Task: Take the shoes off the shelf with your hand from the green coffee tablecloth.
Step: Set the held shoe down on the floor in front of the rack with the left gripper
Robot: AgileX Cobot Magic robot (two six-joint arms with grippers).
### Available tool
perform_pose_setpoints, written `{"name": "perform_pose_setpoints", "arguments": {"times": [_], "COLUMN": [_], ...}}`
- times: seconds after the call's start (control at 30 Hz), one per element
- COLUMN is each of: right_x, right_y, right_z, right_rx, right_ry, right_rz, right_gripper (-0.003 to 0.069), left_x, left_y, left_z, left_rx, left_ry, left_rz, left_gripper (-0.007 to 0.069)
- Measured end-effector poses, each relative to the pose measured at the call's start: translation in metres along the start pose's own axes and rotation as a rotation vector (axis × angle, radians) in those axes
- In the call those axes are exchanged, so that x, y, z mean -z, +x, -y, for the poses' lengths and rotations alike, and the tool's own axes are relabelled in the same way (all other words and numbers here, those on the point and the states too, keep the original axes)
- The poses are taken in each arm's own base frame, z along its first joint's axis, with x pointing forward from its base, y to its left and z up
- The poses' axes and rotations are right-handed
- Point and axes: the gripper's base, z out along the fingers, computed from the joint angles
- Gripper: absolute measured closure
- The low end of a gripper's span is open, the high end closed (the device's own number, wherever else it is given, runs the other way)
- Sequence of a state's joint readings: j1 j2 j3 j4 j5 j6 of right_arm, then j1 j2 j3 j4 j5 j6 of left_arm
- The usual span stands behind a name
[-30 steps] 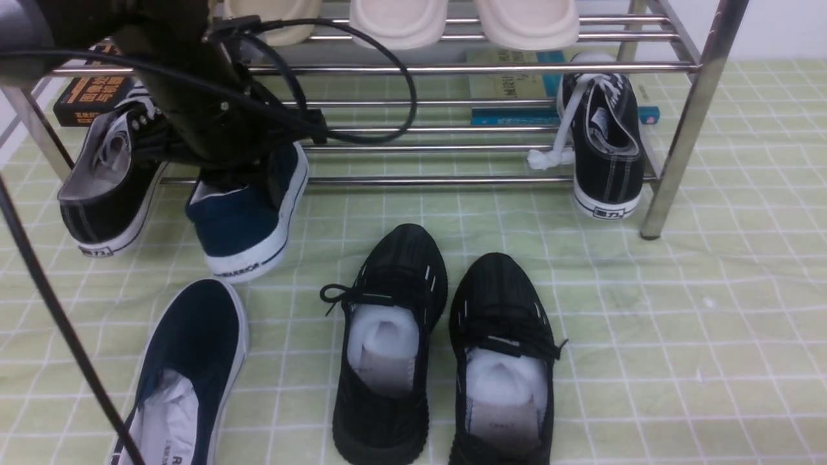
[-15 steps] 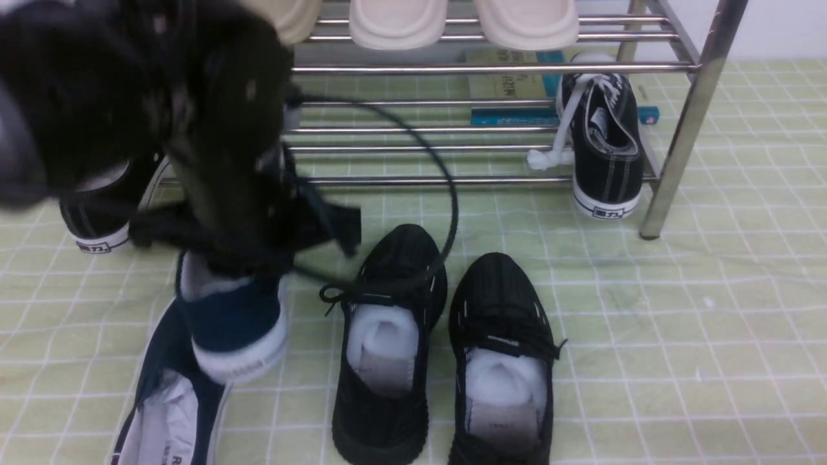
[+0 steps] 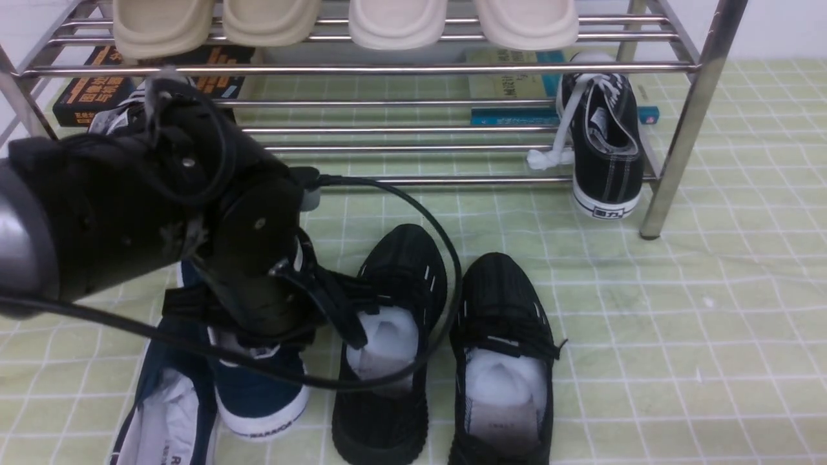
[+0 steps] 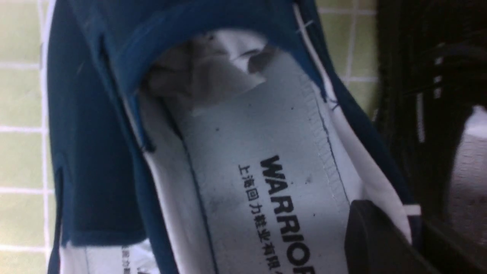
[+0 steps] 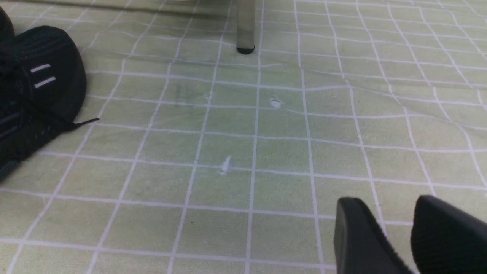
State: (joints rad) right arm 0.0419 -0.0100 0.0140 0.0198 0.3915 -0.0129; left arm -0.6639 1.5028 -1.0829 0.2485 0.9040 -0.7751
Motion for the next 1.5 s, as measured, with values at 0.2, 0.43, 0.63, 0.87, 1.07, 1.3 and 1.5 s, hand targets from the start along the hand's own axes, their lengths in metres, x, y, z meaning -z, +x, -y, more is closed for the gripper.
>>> {"name": "perform_pose_setpoints", "arguments": {"times": [0.2, 0.43, 0.63, 0.87, 1.07, 1.3, 1.5], "right_x": [0.0, 0.0, 0.0, 0.0, 0.0, 0.0, 0.0], "right_y": [0.0, 0.0, 0.0, 0.0, 0.0, 0.0, 0.0], "right_z": [0.0, 0.0, 0.0, 0.0, 0.0, 0.0, 0.0], "right_rx": [0.0, 0.0, 0.0, 0.0, 0.0, 0.0, 0.0], "right_ry": [0.0, 0.0, 0.0, 0.0, 0.0, 0.0, 0.0], "right_rz": [0.0, 0.0, 0.0, 0.0, 0.0, 0.0, 0.0], "right_gripper": [0.0421, 0.0421, 0.0421, 0.0421, 0.0421, 0.0421, 0.0421], "left_x": [0.028, 0.031, 0.003, -0.002, -0.003, -0.005, -0.009], "left_y": [0.005, 0.019, 0.039, 0.044, 0.045, 0.045, 0.046], "left_z": [0.002, -0.006, -0.018, -0.022, -0.021, -0.02, -0.016], "left_rx": [-0.028, -0.053, -0.027, -0.018, -0.013, -0.002, 0.031], "left_ry": [0.145, 0.161, 0.095, 0.078, 0.082, 0.086, 0.112], "left_rz": [0.021, 0.004, -0.027, -0.032, -0.035, -0.047, -0.071], "left_gripper": [0.0585, 0.0585, 0.0585, 0.0585, 0.0582, 0.0537, 0.0373]}}
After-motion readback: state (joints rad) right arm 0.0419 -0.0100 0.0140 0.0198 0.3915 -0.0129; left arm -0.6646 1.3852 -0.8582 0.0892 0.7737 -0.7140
